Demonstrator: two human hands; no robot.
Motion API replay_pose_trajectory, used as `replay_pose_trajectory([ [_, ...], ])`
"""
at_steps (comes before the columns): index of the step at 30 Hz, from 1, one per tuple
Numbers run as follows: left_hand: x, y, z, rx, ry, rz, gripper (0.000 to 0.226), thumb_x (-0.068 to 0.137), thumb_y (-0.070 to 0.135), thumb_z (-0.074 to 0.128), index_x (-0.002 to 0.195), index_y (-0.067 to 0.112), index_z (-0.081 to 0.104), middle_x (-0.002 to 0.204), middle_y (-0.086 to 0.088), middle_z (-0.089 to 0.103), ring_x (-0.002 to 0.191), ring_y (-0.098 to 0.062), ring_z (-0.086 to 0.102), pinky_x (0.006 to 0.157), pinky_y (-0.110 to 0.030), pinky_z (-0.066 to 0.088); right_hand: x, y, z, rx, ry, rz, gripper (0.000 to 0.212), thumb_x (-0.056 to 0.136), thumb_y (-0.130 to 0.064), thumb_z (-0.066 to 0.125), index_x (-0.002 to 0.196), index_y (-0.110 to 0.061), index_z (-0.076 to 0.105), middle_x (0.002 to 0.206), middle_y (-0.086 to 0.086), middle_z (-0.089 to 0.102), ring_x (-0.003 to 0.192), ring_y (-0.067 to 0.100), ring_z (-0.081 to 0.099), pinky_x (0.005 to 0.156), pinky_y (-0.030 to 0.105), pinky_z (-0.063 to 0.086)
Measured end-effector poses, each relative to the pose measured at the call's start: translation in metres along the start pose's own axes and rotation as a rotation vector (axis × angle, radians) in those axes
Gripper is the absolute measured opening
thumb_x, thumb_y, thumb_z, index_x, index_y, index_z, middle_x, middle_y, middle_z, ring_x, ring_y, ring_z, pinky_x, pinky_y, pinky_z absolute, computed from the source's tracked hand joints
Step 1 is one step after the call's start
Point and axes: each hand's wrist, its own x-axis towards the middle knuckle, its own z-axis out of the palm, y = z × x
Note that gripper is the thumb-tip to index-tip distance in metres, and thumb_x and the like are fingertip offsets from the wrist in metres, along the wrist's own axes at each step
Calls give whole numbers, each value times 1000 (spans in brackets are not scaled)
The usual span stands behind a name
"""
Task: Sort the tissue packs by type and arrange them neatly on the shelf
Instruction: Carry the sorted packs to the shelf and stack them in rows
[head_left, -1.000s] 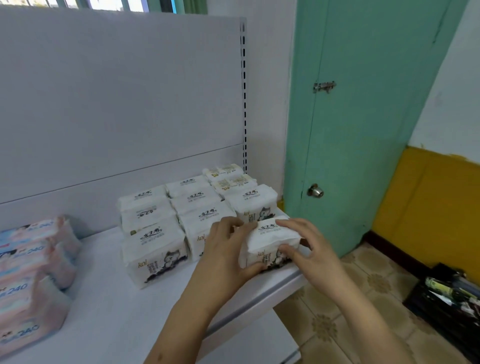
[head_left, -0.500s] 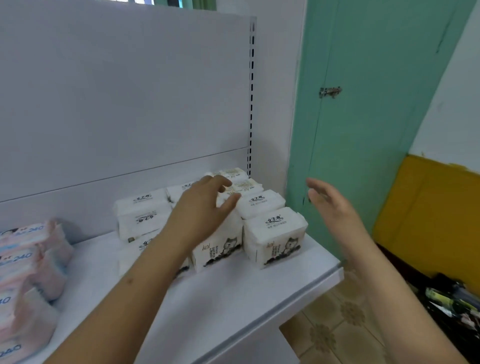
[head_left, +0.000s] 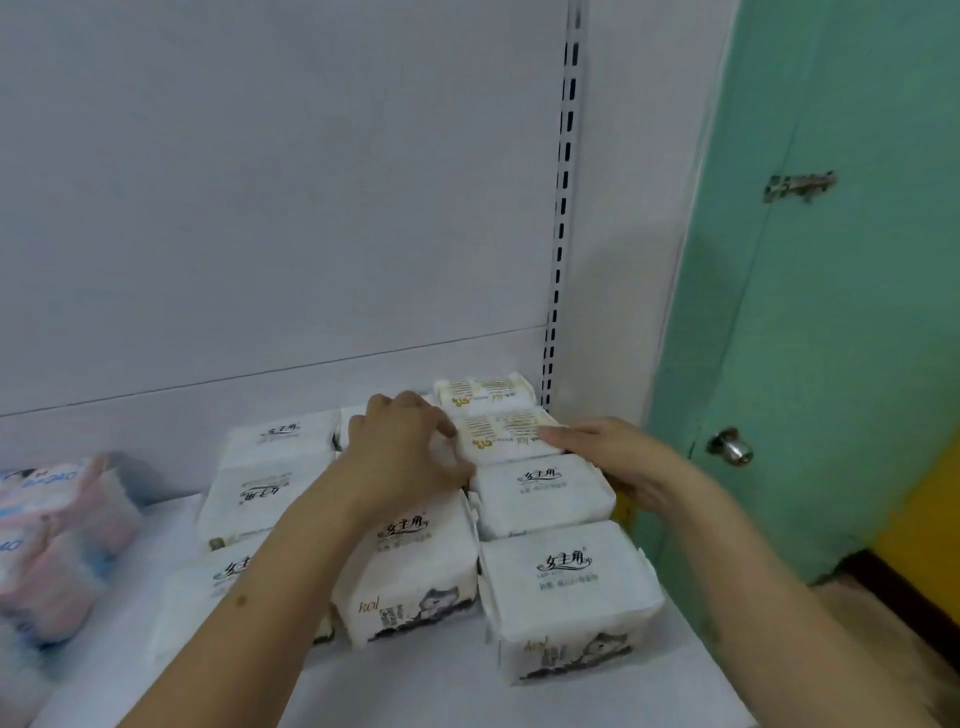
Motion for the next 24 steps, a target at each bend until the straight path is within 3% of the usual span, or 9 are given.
replay_pose_trajectory([
  [4, 3, 0, -1, -123, -17, 52, 60, 78, 59, 69, 133, 43, 52, 138, 12, 48, 132, -15, 33, 109, -39, 34, 13, 14, -8, 265, -12, 2, 23, 90, -32, 67, 103, -14, 73, 94, 5, 77, 93, 25, 72, 92, 42, 55],
  [9, 12, 8, 6, -447, 11, 69, 75, 75, 52, 78, 139, 54, 40, 127, 19, 52, 116, -2, 53, 101, -37, 49, 18, 21, -6, 487, -65, 55, 32, 93, -26, 63, 110, 0, 70, 105, 19, 73, 106, 38, 66, 99, 50, 49],
  [11, 18, 13, 10, -526, 43, 44, 92, 73, 50, 81, 148, 48, 28, 132, 20, 50, 114, 3, 56, 96, -27, 50, 19, 21, -9, 584, -85, 20, 35, 94, -23, 61, 117, 3, 67, 112, 23, 70, 110, 39, 64, 100, 51, 49],
  [13, 20, 16, 10, -542, 95, 21, 99, 74, 49, 80, 153, 39, 21, 132, 22, 50, 112, 13, 53, 86, -8, 43, 18, 19, -12, 697, -79, -38, 34, 94, -18, 59, 119, 5, 64, 115, 25, 68, 103, 34, 67, 91, 43, 56],
  [16, 18, 19, 8, -646, 120, -18, 97, 72, 58, 77, 151, 34, 26, 129, 23, 56, 113, 13, 54, 86, -6, 41, 14, 14, -15, 838, -124, -99, 34, 89, -14, 58, 117, 5, 63, 113, 23, 69, 100, 27, 70, 84, 32, 59],
  [18, 16, 23, 9, -755, 68, -15, 92, 68, 61, 78, 145, 33, 37, 126, 21, 62, 117, 5, 56, 96, -20, 48, 9, 7, -12, 842, -203, -146, 36, 87, -13, 58, 118, 5, 62, 114, 21, 70, 108, 28, 68, 90, 34, 57],
  [19, 15, 26, 10, -775, 50, -2, 84, 70, 58, 80, 141, 32, 42, 124, 19, 64, 116, 2, 59, 94, -26, 53, 6, 4, -10, 801, -228, -169, 32, 90, -12, 56, 117, 4, 63, 113, 20, 70, 109, 27, 67, 91, 34, 56],
  [21, 14, 33, 11, -773, 65, 34, 66, 79, 43, 80, 134, 30, 46, 120, 17, 65, 110, -1, 63, 79, -22, 58, 3, 0, -5, 671, -208, -214, 25, 97, -10, 52, 116, 1, 65, 111, 16, 72, 107, 25, 69, 90, 31, 57],
  [24, 14, 32, 6, -705, 175, 52, 57, 81, 35, 79, 129, 33, 49, 117, 16, 62, 107, 1, 61, 81, -22, 57, 5, 3, -7, 400, 78, -303, 21, 100, -21, 52, 112, -14, 68, 108, 5, 74, 101, 17, 70, 89, 27, 56],
])
